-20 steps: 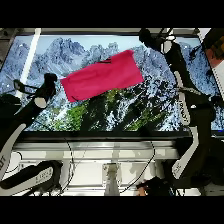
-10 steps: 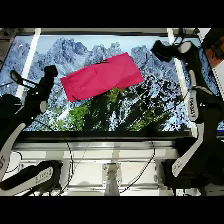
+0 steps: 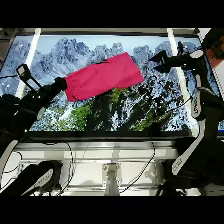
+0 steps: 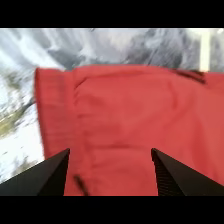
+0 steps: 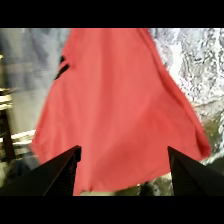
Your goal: Fold the clothes and pants, and hang the long-sleeved shirts on hangers.
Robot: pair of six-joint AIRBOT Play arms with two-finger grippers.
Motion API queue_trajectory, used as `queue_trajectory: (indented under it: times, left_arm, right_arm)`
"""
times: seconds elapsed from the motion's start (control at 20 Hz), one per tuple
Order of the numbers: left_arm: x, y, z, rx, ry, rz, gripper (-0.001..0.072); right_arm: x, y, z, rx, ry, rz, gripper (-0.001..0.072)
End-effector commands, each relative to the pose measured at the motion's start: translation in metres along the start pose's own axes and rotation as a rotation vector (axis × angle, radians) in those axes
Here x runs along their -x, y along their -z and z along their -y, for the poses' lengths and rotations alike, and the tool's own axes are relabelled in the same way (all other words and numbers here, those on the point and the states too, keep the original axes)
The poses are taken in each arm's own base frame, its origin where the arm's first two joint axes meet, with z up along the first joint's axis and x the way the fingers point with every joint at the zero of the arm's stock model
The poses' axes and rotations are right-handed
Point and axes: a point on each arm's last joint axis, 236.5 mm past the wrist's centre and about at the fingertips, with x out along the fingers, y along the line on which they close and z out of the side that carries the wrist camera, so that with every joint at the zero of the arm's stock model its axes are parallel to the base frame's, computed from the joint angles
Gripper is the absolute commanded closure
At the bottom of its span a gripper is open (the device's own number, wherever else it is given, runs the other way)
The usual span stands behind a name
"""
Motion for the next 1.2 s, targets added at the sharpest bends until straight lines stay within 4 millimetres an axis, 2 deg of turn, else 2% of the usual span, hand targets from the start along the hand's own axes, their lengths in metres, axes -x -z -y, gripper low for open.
queue_trajectory:
  times: [0.0,0.1,0.25,0.55,0.7,0.9,1.15]
  left_arm:
    - [0.016,0.050,-0.026,-0.071,-0.127,-0.216,0.0120]
    - [0.020,0.068,-0.017,-0.096,-0.079,-0.293,0.0120]
    - [0.022,0.076,-0.005,-0.096,-0.027,-0.326,0.0120]
    - [0.022,0.077,-0.004,-0.115,-0.019,-0.329,0.0120]
    - [0.022,0.076,-0.004,-0.115,-0.019,-0.329,0.0120]
    - [0.022,0.077,-0.004,-0.115,-0.019,-0.329,0.0120]
    - [0.022,0.077,-0.004,-0.116,-0.019,-0.329,0.0120]
  right_arm:
    - [-0.031,0.005,0.009,0.021,0.057,0.011,0.0088]
    - [-0.049,0.010,0.014,0.008,0.062,0.003,0.0088]
    - [-0.069,0.009,0.019,-0.010,0.069,0.031,0.0089]
    - [-0.081,0.001,0.031,-0.078,0.123,0.092,0.0089]
    - [-0.089,0.008,0.035,-0.103,0.141,0.077,0.0089]
    - [-0.112,0.027,0.039,-0.118,0.149,0.033,0.0089]
    - [-0.132,0.046,0.030,-0.108,0.141,-0.004,0.0089]
